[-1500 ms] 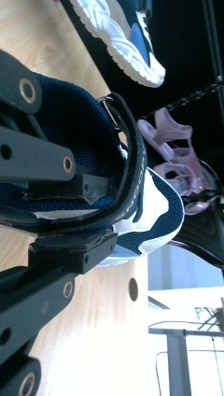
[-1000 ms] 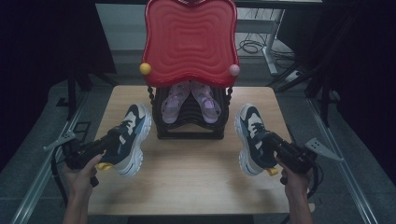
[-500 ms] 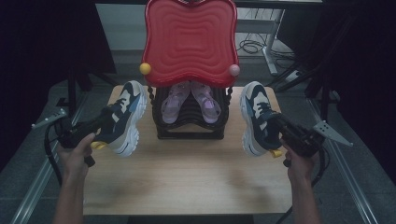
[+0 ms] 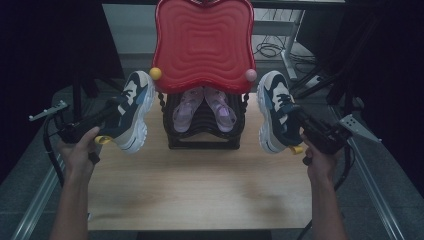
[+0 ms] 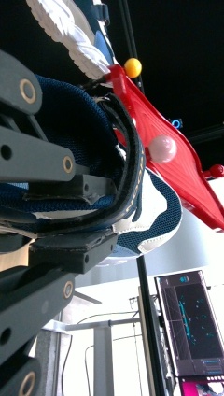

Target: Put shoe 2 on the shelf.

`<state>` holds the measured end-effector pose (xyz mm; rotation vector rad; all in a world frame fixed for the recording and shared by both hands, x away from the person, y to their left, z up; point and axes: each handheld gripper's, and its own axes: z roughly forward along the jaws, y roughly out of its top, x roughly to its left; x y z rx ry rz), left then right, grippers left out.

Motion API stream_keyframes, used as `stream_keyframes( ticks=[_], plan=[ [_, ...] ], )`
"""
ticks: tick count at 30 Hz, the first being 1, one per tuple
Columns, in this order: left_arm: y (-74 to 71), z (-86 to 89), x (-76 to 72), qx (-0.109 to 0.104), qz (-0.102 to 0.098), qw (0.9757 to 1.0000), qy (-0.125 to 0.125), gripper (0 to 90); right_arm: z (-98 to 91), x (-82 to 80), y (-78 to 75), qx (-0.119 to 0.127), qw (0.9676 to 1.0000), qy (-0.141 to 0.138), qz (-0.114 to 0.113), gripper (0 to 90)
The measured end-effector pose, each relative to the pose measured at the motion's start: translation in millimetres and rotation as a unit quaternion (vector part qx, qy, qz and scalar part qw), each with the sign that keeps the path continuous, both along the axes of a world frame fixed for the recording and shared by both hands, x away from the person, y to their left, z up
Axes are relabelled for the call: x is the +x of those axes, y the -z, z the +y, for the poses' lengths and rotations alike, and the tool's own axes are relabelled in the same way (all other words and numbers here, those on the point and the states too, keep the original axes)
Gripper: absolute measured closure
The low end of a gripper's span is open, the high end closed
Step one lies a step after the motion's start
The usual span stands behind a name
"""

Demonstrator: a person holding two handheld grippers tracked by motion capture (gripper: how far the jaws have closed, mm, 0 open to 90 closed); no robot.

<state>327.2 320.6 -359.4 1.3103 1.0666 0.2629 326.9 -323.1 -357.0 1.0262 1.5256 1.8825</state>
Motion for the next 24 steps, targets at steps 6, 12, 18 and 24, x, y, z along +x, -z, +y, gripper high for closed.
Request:
stream_keyframes(
  ticks=[6, 12, 18, 24],
  plan=[
    [-11.9, -0.6, 4.4, 0.010, -0.005, 0.9999, -0.005, 72.0, -2.3, 4.1, -10.9, 0.002, 1.0000, 0.006, -0.007, 72.7],
    [-17.0, 1.6, 10.8, 0.009, -0.005, 0.9999, -0.010, 72.0, -4.5, 9.1, -20.7, 0.001, 0.9999, 0.010, -0.010, 72.7],
    [-20.4, 2.6, 15.1, 0.007, -0.005, 0.9998, -0.017, 72.0, -6.8, 13.9, -25.9, 0.002, 0.9999, 0.014, -0.010, 72.7],
    [-24.4, 4.8, 16.9, 0.009, -0.009, 0.9997, -0.023, 72.1, -7.4, 17.7, -25.9, 0.000, 0.9998, 0.017, -0.009, 72.7]
  ],
)
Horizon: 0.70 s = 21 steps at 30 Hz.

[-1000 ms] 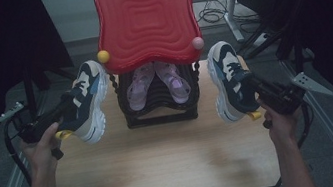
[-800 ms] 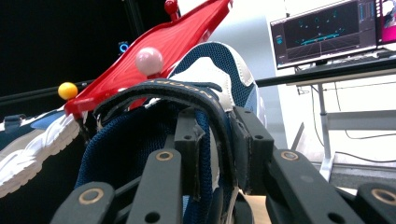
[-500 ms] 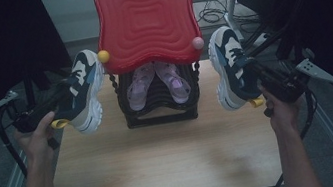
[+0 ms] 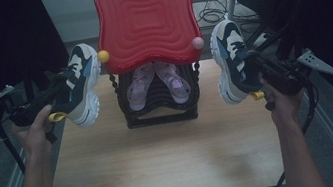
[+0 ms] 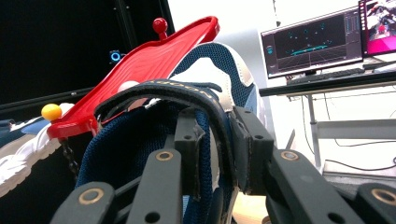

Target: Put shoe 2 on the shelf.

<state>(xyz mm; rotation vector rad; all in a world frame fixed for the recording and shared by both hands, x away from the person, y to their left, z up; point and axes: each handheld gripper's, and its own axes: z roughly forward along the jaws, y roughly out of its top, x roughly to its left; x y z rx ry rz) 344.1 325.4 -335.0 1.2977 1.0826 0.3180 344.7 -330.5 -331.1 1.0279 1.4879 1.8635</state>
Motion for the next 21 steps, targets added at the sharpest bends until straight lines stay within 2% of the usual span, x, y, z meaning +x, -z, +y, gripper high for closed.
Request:
stream_keyframes(
  ticks=[8, 15, 21],
  plan=[
    [-11.2, 2.9, 3.5, 0.005, -0.008, 0.9998, -0.014, 72.2, 2.8, 5.4, -5.5, -0.001, 1.0000, 0.001, -0.001, 72.7],
    [-33.0, 4.5, 9.0, 0.010, -0.023, 0.9994, -0.025, 72.3, 8.3, 10.4, -19.3, 0.000, 0.9999, -0.002, -0.010, 72.8],
    [-51.6, -0.8, 11.7, 0.010, -0.036, 0.9990, -0.024, 72.3, 14.5, 14.5, -30.8, -0.008, 0.9998, -0.005, -0.017, 72.8]
  ],
)
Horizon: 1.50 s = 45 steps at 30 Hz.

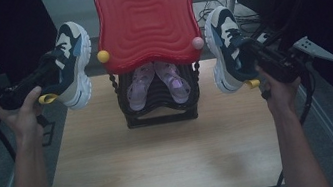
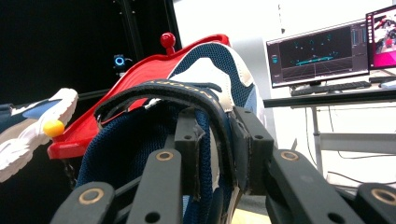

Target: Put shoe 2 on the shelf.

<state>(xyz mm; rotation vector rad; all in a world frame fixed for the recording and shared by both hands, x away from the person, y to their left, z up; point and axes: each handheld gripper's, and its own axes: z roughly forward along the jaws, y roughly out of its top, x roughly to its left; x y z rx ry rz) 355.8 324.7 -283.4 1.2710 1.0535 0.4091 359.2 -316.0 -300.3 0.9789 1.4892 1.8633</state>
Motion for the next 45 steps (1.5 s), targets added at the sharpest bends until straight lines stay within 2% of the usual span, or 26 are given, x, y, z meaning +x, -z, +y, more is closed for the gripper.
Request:
stream_keyframes(
  ticks=[7, 13, 17, 22, 27, 33, 39, 45],
  plan=[
    [-16.4, -8.7, 3.8, -0.005, -0.010, 0.9999, 0.010, 72.3, 7.0, 4.3, -10.5, -0.011, 0.9999, 0.001, -0.002, 72.8],
    [-29.2, -13.5, 6.0, -0.003, -0.016, 0.9998, 0.011, 72.3, 7.3, 6.4, -20.9, -0.002, 1.0000, -0.001, -0.009, 72.9],
    [-38.8, -16.5, 8.6, -0.007, -0.020, 0.9997, 0.015, 72.3, 7.6, 10.1, -31.0, -0.002, 0.9999, 0.002, -0.010, 72.9],
    [-50.1, -25.2, 13.3, 0.002, -0.024, 0.9996, 0.015, 72.3, 13.0, 18.3, -49.8, -0.004, 0.9999, 0.000, -0.015, 72.9],
    [-57.9, -34.8, 19.7, 0.008, -0.025, 0.9995, 0.016, 72.3, 23.8, 26.8, -74.0, -0.008, 0.9997, -0.008, -0.020, 73.0],
    [-70.3, -47.7, 20.9, 0.010, -0.035, 0.9990, 0.024, 72.3, 39.7, 31.2, -93.8, -0.018, 0.9995, -0.018, -0.021, 73.0],
    [-87.9, -64.1, 24.6, 0.017, -0.043, 0.9985, 0.030, 72.3, 53.1, 34.2, -111.0, -0.026, 0.9990, -0.027, -0.024, 73.0],
    [-98.7, -85.5, 37.0, 0.025, -0.040, 0.9984, 0.030, 72.3, 72.8, 43.7, -121.3, -0.027, 0.9987, -0.040, -0.018, 73.0]
  ],
)
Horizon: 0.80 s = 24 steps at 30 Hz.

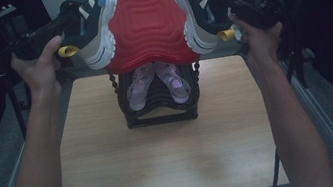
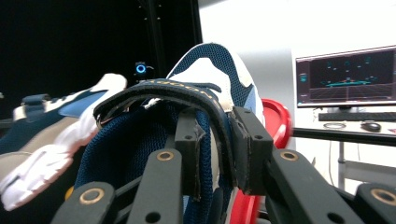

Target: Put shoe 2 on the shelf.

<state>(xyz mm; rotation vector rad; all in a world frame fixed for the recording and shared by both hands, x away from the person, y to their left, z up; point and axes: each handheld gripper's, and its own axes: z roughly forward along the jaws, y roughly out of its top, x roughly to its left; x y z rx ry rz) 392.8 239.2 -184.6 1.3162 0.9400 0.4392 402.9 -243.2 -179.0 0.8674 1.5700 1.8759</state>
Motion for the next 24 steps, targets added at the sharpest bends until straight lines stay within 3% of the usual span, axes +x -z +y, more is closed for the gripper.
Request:
stream_keyframes(
  ticks=[6, 11, 20, 24],
  plan=[
    [-9.8, -21.3, 13.2, 0.010, -0.006, 0.9999, -0.001, 72.3, 25.6, 11.5, -11.4, -0.017, 0.9998, -0.014, -0.002, 73.1],
    [-8.4, -35.6, 27.4, 0.014, 0.001, 0.9999, -0.007, 72.3, 43.4, 21.9, -16.6, -0.040, 0.9991, -0.010, -0.004, 73.1],
    [2.8, -42.7, 44.0, 0.048, 0.001, 0.9983, -0.032, 72.2, 67.5, 42.4, -7.2, -0.092, 0.9956, 0.013, -0.001, 73.0],
    [8.2, -50.1, 49.8, 0.063, 0.002, 0.9973, -0.036, 72.3, 78.1, 50.8, -1.4, -0.122, 0.9922, 0.026, -0.001, 73.0]
  ],
)
